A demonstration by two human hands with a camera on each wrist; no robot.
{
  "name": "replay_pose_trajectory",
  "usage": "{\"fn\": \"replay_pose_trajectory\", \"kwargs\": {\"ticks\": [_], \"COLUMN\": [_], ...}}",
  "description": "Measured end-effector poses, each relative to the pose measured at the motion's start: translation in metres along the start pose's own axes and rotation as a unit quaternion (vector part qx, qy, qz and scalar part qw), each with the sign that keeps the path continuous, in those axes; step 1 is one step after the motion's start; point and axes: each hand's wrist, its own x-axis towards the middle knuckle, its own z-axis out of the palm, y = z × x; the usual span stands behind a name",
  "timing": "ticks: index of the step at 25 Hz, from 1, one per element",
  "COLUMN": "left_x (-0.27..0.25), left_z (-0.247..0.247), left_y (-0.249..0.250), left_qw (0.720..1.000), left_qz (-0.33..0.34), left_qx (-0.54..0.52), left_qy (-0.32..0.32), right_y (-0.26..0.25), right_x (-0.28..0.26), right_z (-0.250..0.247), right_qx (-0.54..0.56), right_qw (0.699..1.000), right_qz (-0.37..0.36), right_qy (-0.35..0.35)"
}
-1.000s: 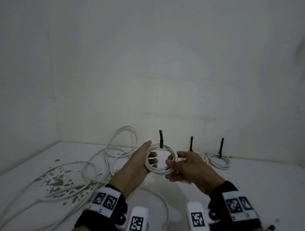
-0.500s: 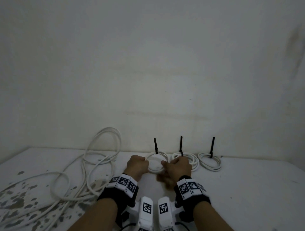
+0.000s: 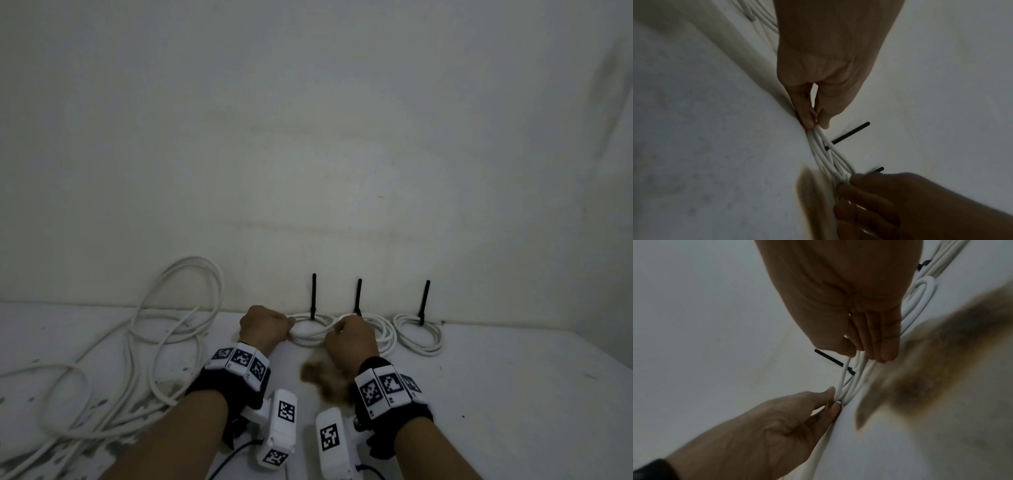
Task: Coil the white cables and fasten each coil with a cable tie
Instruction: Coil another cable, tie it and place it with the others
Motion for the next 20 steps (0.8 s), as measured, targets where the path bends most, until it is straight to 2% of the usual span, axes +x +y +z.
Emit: {"fn": "replay_pose_trajectory", "kwargs": {"ticks": [3, 7, 10, 12, 14, 16, 19, 20], "left_x": [-0.019, -0.036, -0.053, -0.069, -0.089, -0.11, -0.143, -0.152], "left_z": [-0.007, -0.024, -0.049, -0.072, -0.101, -0.134, -0.189, -0.203], "left_y": [0.012, 0.031, 0.046, 0.052, 0.055, 0.05, 0.03, 0.023], "left_qw": [1.0, 0.998, 0.999, 0.999, 0.999, 1.0, 0.999, 0.998], "left_qz": [-0.003, -0.01, 0.003, 0.012, 0.023, 0.027, 0.015, 0.007], "left_qx": [-0.022, -0.05, -0.05, -0.045, -0.033, -0.007, 0.042, 0.058], "left_qy": [-0.019, -0.025, -0.011, -0.003, 0.0, -0.004, -0.024, -0.039], "right_y": [0.003, -0.003, -0.019, -0.041, -0.067, -0.093, -0.124, -0.131], "right_x": [-0.004, -0.02, -0.043, -0.065, -0.089, -0.12, -0.175, -0.188], "right_z": [-0.008, -0.022, -0.025, -0.023, -0.016, -0.005, 0.025, 0.034], "right_qx": [0.06, 0.042, -0.043, -0.103, -0.183, -0.246, -0.305, -0.326], "right_qw": [0.998, 0.999, 0.993, 0.975, 0.938, 0.884, 0.79, 0.766], "right_qz": [-0.003, -0.002, -0.018, -0.055, -0.132, -0.201, -0.222, -0.234], "right_qy": [0.003, -0.009, -0.11, -0.189, -0.264, -0.342, -0.483, -0.501]}}
